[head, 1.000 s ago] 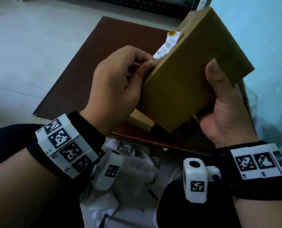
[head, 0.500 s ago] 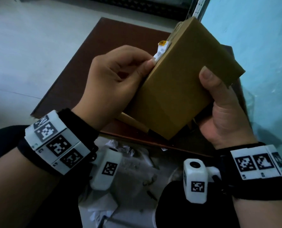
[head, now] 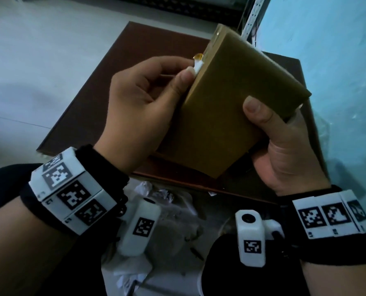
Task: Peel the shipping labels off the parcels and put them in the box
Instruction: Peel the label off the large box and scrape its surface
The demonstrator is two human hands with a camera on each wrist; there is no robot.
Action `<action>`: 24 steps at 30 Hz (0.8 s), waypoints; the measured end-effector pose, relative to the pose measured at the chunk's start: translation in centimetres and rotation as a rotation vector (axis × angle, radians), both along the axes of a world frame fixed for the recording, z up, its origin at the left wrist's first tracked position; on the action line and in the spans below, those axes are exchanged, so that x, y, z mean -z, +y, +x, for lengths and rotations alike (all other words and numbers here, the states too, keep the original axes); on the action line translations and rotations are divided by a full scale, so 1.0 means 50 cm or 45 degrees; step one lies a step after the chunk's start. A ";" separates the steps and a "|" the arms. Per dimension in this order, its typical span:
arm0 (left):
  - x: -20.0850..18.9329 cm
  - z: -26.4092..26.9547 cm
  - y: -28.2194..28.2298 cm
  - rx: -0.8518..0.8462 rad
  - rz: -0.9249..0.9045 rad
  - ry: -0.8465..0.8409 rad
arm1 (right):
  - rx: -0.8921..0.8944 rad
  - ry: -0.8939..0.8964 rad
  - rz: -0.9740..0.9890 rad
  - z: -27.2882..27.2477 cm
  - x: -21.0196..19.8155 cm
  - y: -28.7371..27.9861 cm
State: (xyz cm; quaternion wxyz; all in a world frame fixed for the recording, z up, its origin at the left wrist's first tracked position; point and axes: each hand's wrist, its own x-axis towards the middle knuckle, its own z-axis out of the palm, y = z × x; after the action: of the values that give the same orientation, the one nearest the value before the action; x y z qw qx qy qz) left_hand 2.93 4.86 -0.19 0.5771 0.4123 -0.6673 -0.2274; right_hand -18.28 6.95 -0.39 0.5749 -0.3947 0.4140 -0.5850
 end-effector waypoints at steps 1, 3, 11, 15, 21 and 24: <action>0.000 -0.002 0.001 -0.038 -0.097 -0.011 | -0.009 0.035 -0.026 0.001 0.000 0.002; 0.001 -0.004 0.006 -0.097 -0.274 -0.050 | -0.022 0.068 -0.073 0.001 -0.002 0.004; 0.005 0.002 -0.005 -0.267 -0.352 -0.064 | -0.006 0.365 -0.124 -0.007 0.021 0.000; 0.014 -0.009 -0.010 -0.212 -0.364 -0.170 | 0.188 0.748 -0.157 -0.011 0.033 -0.003; 0.010 -0.018 0.000 0.095 -0.374 -0.016 | 0.172 1.120 -0.365 -0.022 0.024 0.008; 0.004 -0.018 0.012 0.150 -0.306 0.036 | 0.296 1.197 -0.535 -0.013 0.026 0.009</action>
State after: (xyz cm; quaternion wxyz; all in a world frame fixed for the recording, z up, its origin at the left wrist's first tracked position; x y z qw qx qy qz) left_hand 2.01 5.43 -0.40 0.6172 0.2970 -0.7046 -0.1853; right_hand -18.94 7.40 -1.68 0.1670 -0.6728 0.5420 -0.4751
